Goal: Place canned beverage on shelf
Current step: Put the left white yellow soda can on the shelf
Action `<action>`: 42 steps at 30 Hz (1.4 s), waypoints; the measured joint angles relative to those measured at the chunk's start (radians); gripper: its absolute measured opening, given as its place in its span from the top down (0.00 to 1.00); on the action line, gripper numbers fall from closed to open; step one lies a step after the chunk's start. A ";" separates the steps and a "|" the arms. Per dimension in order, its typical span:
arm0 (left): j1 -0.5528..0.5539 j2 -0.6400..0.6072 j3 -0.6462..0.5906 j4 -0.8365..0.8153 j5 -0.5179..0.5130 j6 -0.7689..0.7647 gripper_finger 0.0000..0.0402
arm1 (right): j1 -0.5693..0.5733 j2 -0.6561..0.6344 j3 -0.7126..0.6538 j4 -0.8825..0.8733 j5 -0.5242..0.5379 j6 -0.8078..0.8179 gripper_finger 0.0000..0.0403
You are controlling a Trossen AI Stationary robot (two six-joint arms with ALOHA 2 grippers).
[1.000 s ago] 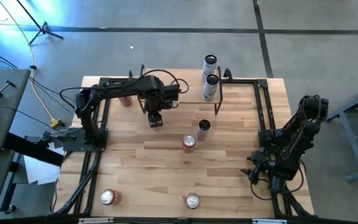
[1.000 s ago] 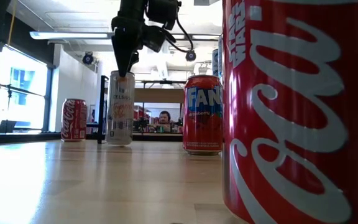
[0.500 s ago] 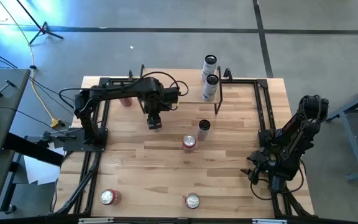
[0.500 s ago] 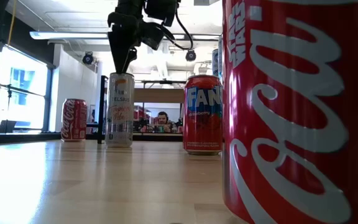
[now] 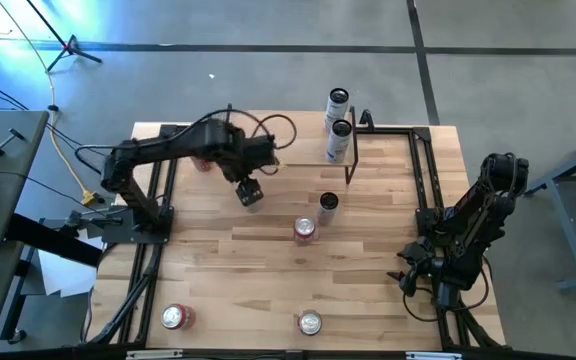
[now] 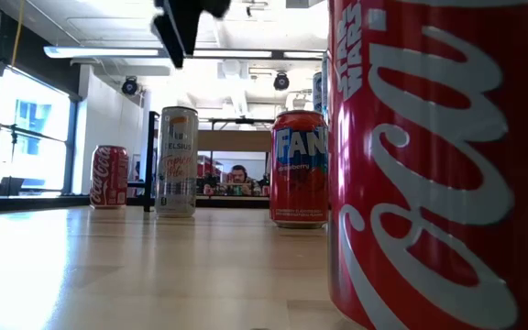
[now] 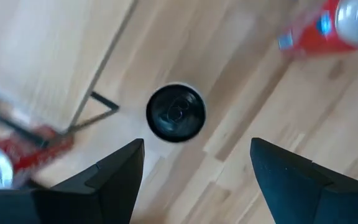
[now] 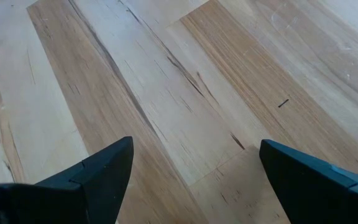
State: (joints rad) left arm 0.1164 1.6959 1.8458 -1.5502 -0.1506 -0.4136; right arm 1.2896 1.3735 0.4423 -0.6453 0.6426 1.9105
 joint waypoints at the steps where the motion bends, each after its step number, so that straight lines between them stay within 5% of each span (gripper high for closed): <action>1: -0.029 -0.011 0.000 0.000 -0.039 -0.066 0.31 | 0.000 0.000 0.000 0.000 0.000 0.000 0.16; 9: -0.324 -0.011 0.000 -0.014 -0.501 -0.695 0.31 | 0.000 0.000 0.000 0.000 0.000 0.000 0.16; 14: -0.447 0.049 -0.043 -0.021 -0.648 -1.039 0.31 | 0.000 0.000 0.000 0.000 0.000 0.000 0.16; 24: -0.574 0.211 -0.157 -0.022 -0.717 -1.547 0.31 | 0.000 0.000 0.000 0.000 0.000 0.000 0.16; 37: -0.639 0.340 -0.249 -0.018 -0.832 -1.816 0.31 | 0.000 0.000 0.000 0.000 0.000 0.000 0.16; 42: -0.682 0.339 -0.283 -0.022 -0.804 -1.862 0.31 | 0.000 0.000 0.000 0.000 0.000 0.000 0.16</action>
State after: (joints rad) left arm -0.5651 2.0354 1.5624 -1.5719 -0.9551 -2.2760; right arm 1.2898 1.3735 0.4423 -0.6449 0.6426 1.9106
